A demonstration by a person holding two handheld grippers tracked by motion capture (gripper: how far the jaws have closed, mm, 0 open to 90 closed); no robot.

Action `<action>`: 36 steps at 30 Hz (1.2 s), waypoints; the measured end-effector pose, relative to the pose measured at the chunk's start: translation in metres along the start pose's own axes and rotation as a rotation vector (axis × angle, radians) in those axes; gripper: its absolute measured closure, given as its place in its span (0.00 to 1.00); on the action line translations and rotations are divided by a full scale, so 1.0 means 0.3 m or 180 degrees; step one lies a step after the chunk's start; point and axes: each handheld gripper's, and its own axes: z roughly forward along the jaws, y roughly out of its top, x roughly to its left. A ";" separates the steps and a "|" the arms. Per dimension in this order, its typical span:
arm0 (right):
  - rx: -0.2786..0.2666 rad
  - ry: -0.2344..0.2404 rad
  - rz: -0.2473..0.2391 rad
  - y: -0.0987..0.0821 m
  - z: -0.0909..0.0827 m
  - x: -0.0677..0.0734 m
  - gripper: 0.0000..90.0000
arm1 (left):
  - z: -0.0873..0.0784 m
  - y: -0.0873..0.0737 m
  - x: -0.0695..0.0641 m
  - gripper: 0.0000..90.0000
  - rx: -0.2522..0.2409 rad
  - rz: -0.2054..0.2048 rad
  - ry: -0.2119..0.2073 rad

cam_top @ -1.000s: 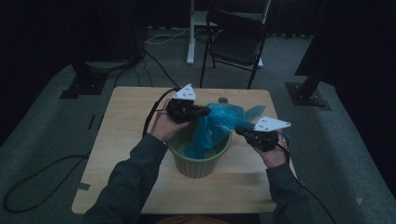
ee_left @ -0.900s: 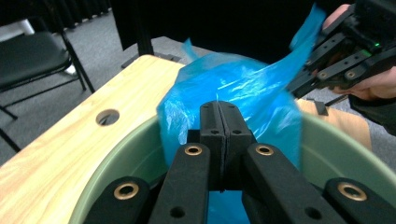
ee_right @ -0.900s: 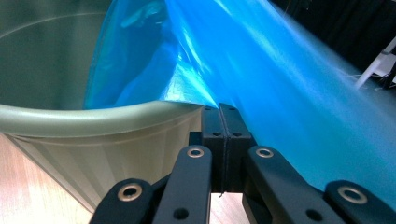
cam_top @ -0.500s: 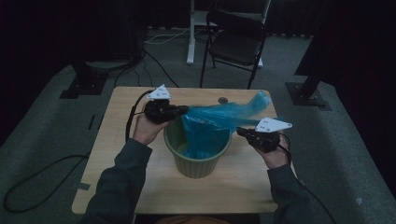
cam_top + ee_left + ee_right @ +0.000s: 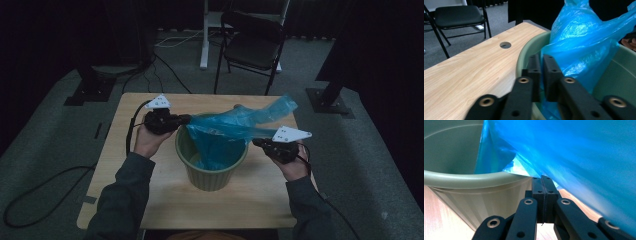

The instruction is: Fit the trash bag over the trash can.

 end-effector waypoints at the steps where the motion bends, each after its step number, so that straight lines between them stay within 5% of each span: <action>1: 0.0000 0.0000 0.0000 0.000 0.000 0.000 1.00 | 0.000 0.000 0.000 0.87 0.0000 0.0000 0.0000; 8: -0.0009 -0.0008 -0.0006 0.006 0.001 -0.001 1.00 | -0.029 0.015 -0.018 0.67 -0.0120 0.0122 -0.0094; 18: -0.0007 0.0007 -0.0021 0.011 0.009 0.002 1.00 | -0.011 0.048 -0.069 0.55 -0.0116 0.0368 -0.0225; 23: -0.0012 0.0011 -0.0023 0.017 0.012 0.004 1.00 | 0.028 0.094 -0.128 0.50 -0.0058 0.0606 -0.0367; 32: -0.0027 0.0017 -0.0042 0.023 0.012 0.005 1.00 | 0.098 0.121 -0.178 0.50 0.0119 0.0769 -0.0387; 36: -0.0028 0.0016 -0.0041 0.022 0.012 0.004 1.00 | 0.115 0.120 -0.184 0.65 0.0218 0.0787 -0.0309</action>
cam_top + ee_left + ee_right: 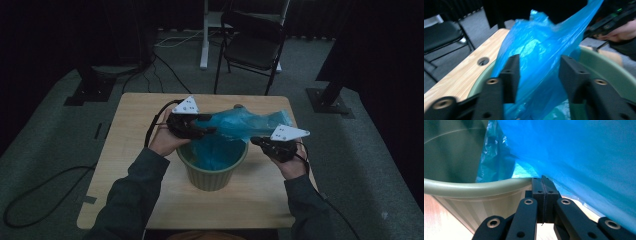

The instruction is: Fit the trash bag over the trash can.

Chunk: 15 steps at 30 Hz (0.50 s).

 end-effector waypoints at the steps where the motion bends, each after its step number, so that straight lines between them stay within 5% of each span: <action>1: 0.0005 -0.0003 -0.0003 0.000 0.000 0.000 1.00 | 0.001 -0.002 0.001 0.73 0.0015 -0.0005 -0.0009; 6: 0.0037 -0.0027 -0.0006 -0.007 -0.004 -0.001 1.00 | -0.026 -0.034 0.021 1.00 -0.0037 -0.0115 -0.0049; 15: 0.0071 -0.0065 0.0031 -0.029 -0.017 -0.011 1.00 | -0.106 -0.131 0.069 1.00 -0.0066 -0.0298 0.0115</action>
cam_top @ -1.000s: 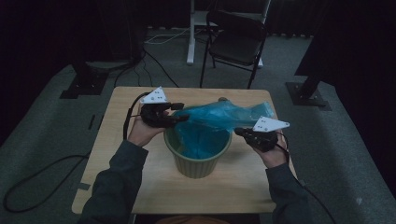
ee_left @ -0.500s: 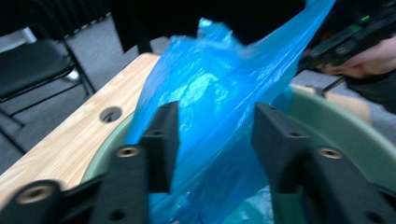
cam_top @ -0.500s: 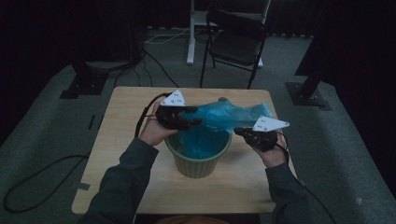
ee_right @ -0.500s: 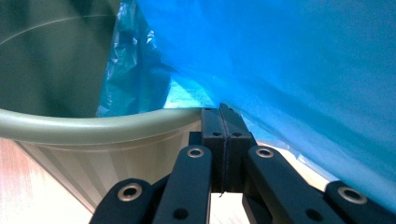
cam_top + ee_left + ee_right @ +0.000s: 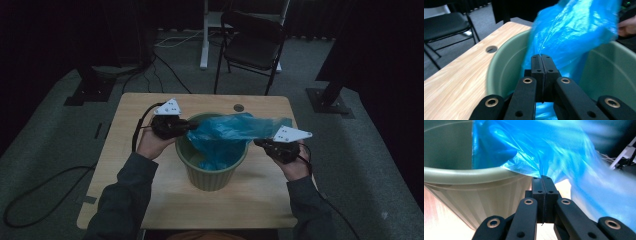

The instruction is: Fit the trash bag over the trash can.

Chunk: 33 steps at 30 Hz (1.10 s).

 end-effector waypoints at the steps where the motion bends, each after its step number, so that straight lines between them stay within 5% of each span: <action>1: 0.0002 -0.0002 0.0001 -0.001 -0.001 0.000 1.00 | -0.007 -0.010 0.006 1.00 -0.0010 -0.0027 0.0015; 9: 0.0000 -0.0008 0.0009 -0.007 -0.006 -0.004 1.00 | -0.038 -0.071 0.050 1.00 -0.0086 -0.0272 0.0120; 15: 0.0016 0.0005 -0.0011 -0.004 -0.007 -0.002 1.00 | -0.027 -0.076 0.049 1.00 -0.0071 -0.0291 0.0135; 22: -0.0050 0.0009 0.0033 -0.006 -0.052 0.000 0.85 | -0.029 -0.082 0.059 1.00 -0.0088 -0.0357 0.0173; 33: -0.0238 0.0169 -0.0029 0.035 -0.087 0.036 0.83 | -0.029 -0.084 0.059 1.00 -0.0099 -0.0368 0.0177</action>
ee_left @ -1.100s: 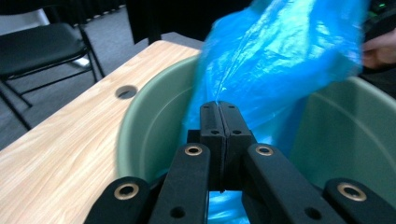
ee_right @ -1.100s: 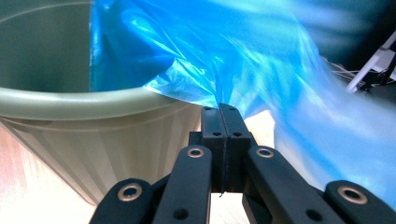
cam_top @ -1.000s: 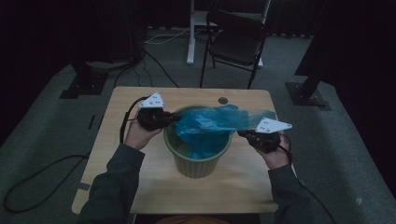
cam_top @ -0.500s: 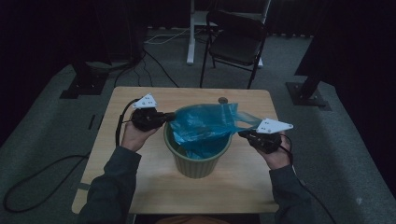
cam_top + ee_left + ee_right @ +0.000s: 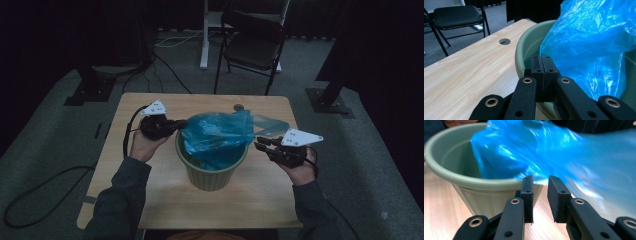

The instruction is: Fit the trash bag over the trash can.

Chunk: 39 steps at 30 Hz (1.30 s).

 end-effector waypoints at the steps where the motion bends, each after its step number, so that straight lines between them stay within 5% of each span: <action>1: -0.0021 0.0000 -0.0014 0.007 -0.002 0.005 0.83 | 0.000 -0.001 0.000 1.00 -0.0001 0.0000 0.0000; 15: -0.0172 -0.0070 -0.0127 0.081 0.032 0.022 0.84 | 0.005 -0.004 -0.002 1.00 0.0010 0.0012 -0.0003; 19: -0.0210 -0.0148 -0.0133 0.104 0.047 0.017 0.77 | 0.006 -0.004 -0.003 1.00 0.0014 0.0015 -0.0007; 33: 0.0136 -0.0376 -0.0139 0.140 0.141 -0.014 0.64 | 0.007 -0.007 -0.005 0.99 -0.0006 0.0024 -0.0023; 36: 0.0277 -0.0377 -0.0102 0.130 0.155 -0.022 0.86 | 0.003 -0.013 -0.005 0.99 -0.0016 0.0025 -0.0029; 39: 0.0269 -0.0308 -0.0097 0.123 0.142 -0.014 0.97 | -0.004 -0.020 -0.003 0.98 -0.0053 0.0014 -0.0055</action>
